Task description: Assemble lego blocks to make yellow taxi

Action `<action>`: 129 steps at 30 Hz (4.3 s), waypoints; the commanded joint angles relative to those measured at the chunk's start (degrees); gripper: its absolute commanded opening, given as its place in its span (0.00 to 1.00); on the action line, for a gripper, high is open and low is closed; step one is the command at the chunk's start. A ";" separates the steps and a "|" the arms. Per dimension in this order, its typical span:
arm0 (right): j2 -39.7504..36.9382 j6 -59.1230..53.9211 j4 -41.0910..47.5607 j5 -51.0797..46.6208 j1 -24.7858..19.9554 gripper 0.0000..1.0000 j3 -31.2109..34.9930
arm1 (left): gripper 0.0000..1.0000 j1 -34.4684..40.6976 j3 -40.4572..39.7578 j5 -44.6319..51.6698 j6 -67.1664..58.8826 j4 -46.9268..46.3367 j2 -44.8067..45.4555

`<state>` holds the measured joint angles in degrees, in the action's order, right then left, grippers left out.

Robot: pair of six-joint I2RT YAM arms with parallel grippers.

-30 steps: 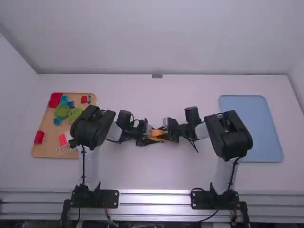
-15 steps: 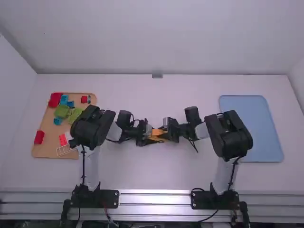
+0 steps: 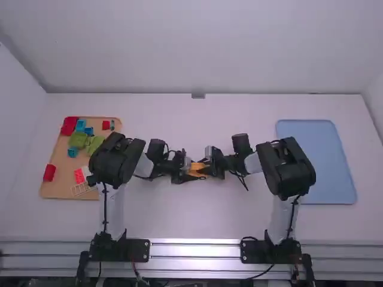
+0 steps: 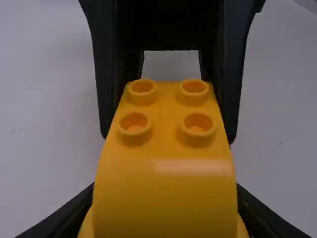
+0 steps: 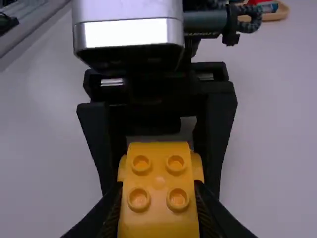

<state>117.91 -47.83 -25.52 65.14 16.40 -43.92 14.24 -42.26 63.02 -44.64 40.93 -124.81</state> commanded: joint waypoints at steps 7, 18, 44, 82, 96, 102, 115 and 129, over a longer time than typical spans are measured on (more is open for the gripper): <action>2.10 -0.17 4.17 -12.09 3.93 0.11 -0.92 | 0.47 0.33 1.05 -2.62 1.55 -1.49 -1.31; 1.99 -0.61 10.93 -20.24 5.77 0.07 -1.05 | 0.45 -0.09 0.98 -2.62 1.57 -1.38 -1.31; -2.40 -6.01 18.36 -26.12 7.93 0.06 -1.03 | 0.43 0.22 0.66 -2.64 1.75 -1.49 -1.31; -2.51 -3.41 18.73 -31.32 9.79 0.14 -1.11 | 0.40 0.22 0.63 -2.64 1.73 -1.31 -1.31; -4.04 -5.20 15.23 -21.51 7.26 0.34 -1.11 | 0.39 0.24 0.66 -2.64 1.73 -1.31 -1.31; -4.87 -4.87 14.08 -21.24 7.10 0.41 -1.11 | 0.39 0.24 0.66 -2.64 1.73 -1.31 -1.31; -7.72 -3.23 9.33 -12.96 4.81 0.48 -1.11 | 0.38 0.33 0.70 -3.96 1.77 -1.51 -1.31; -11.52 -12.55 19.37 2.64 -5.35 0.50 -1.01 | 0.56 0.33 0.68 -4.17 1.70 -1.46 -1.31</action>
<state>107.55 -56.05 -6.96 62.39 12.12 -45.25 14.11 -42.48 62.59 -43.97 40.97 -124.81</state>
